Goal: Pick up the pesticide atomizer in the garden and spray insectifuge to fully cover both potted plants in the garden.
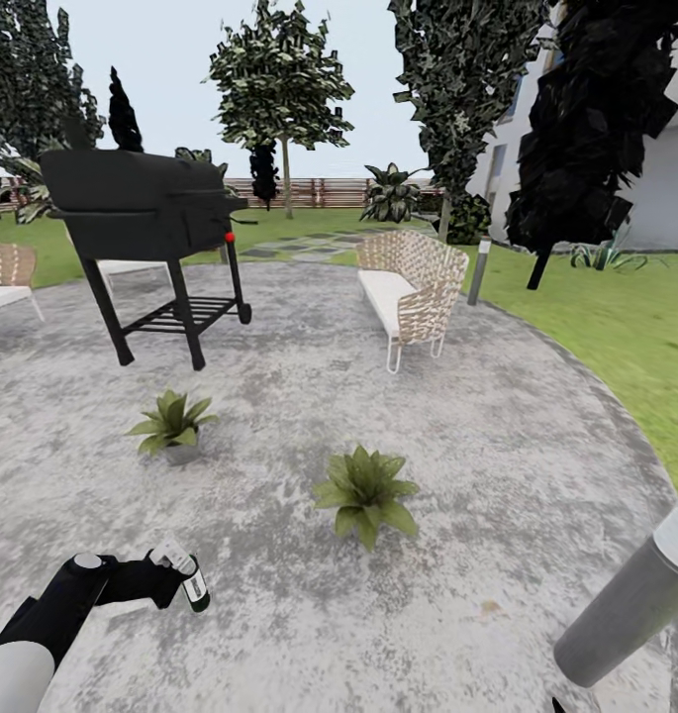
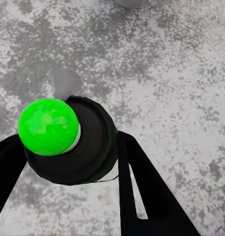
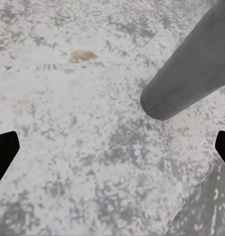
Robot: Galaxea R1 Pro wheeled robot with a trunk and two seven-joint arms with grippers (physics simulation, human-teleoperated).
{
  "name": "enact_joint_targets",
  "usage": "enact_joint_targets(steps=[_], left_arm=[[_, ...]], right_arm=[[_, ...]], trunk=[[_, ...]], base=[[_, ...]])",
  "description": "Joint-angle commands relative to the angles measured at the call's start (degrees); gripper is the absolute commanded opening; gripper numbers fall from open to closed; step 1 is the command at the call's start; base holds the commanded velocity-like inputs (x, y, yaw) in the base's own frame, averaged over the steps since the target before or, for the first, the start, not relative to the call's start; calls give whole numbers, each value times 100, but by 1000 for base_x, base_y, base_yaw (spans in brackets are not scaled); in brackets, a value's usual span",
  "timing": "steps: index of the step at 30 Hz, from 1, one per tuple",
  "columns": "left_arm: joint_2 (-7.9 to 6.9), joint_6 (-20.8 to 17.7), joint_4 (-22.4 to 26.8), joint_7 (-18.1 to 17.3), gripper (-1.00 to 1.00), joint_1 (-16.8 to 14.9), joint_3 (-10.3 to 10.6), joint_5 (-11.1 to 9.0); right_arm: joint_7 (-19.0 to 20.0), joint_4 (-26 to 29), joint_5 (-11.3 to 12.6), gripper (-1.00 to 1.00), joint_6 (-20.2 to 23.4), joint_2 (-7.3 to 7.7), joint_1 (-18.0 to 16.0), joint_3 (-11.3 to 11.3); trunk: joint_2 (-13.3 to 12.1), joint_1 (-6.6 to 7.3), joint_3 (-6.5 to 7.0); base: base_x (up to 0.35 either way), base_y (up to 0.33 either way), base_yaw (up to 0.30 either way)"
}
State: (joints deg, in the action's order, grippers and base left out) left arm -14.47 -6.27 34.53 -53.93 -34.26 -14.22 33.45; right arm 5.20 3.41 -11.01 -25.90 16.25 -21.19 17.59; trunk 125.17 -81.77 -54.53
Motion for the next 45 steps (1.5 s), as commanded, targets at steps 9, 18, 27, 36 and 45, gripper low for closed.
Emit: enact_joint_targets(steps=[9, 18, 27, 36, 45], left_arm=[[49, -67, 10, -31, -100, -1, -12, 21], [59, -67, 4, -34, -100, -1, -11, 21], [144, -76, 2, -32, -100, -1, 34, 66], [139, -91, 11, -63, -100, 5, 72, 74], [251, -1685, 114, -319, -100, -119, 764, 192]], right_arm=[[25, -7, -42, 100, -20, -5, -3, 51], [25, -7, -42, 100, -20, -7, -5, 51], [33, -32, -48, 100, -18, -9, -3, 51], [26, -28, -42, 100, -20, -14, -4, 51], [33, -34, -33, 100, -12, -16, -3, 53]], trunk=[[2, -2, -5], [2, -2, -5], [2, -2, -5], [2, -2, -5], [2, -2, -5]], base=[[305, 164, -266], [308, 164, -261], [308, 172, -92], [240, 157, -1], [10, 6, -16]])
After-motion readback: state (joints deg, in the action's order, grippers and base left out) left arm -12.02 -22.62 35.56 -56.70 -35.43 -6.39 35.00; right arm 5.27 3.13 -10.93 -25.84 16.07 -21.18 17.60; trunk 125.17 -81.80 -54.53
